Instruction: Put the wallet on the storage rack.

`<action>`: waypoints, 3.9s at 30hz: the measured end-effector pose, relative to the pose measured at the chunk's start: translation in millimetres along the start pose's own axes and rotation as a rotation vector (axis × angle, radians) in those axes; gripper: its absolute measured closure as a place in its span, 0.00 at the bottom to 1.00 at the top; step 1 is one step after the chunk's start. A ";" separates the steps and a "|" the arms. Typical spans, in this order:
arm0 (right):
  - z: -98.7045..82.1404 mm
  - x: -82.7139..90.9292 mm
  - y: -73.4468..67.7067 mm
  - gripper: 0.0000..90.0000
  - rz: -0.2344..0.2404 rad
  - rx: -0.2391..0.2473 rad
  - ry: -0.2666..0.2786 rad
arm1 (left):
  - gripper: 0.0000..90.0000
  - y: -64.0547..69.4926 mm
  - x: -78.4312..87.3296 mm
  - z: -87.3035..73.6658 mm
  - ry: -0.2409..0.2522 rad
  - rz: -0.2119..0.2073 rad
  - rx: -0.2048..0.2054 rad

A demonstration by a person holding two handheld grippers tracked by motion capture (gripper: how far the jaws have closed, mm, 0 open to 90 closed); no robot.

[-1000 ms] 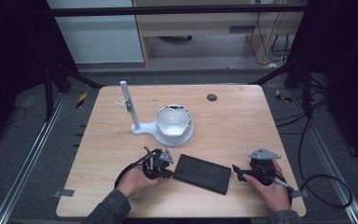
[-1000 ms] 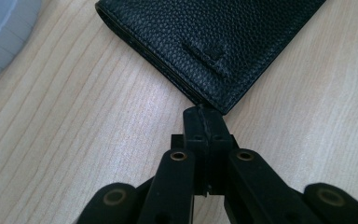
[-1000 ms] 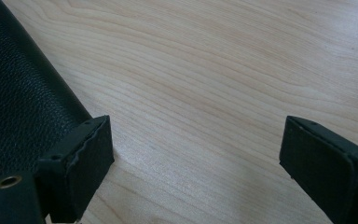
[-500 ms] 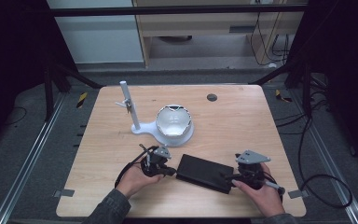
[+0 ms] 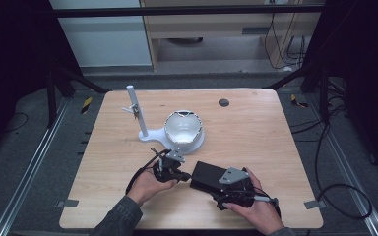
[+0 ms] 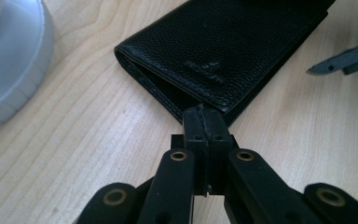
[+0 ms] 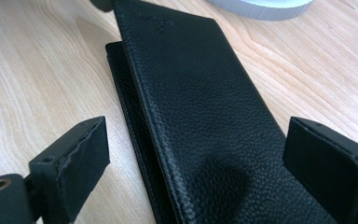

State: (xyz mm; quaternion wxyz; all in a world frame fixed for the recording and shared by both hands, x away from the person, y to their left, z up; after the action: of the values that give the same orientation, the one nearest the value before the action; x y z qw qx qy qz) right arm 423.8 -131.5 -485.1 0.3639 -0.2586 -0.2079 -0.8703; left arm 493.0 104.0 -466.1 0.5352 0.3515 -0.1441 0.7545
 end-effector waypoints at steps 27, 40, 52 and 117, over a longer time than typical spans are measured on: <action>14.4 -13.5 11.7 0.60 -0.119 0.089 -0.130 | 0.99 0.9 1.8 32.6 0.003 0.042 0.000; 35.0 1.2 30.5 0.93 -0.126 0.175 -0.138 | 0.40 -6.3 29.7 29.0 0.025 0.155 0.022; 40.7 27.3 44.2 0.93 -0.109 0.137 0.035 | 0.12 -8.0 34.7 33.4 0.058 0.137 -0.009; 74.3 66.2 46.1 0.93 -0.075 0.128 0.327 | 0.61 -7.1 27.3 75.7 0.078 0.017 -0.081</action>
State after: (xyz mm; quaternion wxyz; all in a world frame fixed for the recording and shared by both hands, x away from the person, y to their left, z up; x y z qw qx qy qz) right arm 440.4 -155.3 -379.4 0.3759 -0.0821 -0.2105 -0.8987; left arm 523.0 81.2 -394.7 0.5478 0.2986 -0.1567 0.7656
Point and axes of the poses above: each handheld gripper's, and its own axes: x roughly backward along the jaws, z roughly out of its top, y roughly to its right, the point moved 1 cm from there along -x, roughly forward along the jaws, and after that the axes turned 7 degrees about y, right-handed, at the moved point
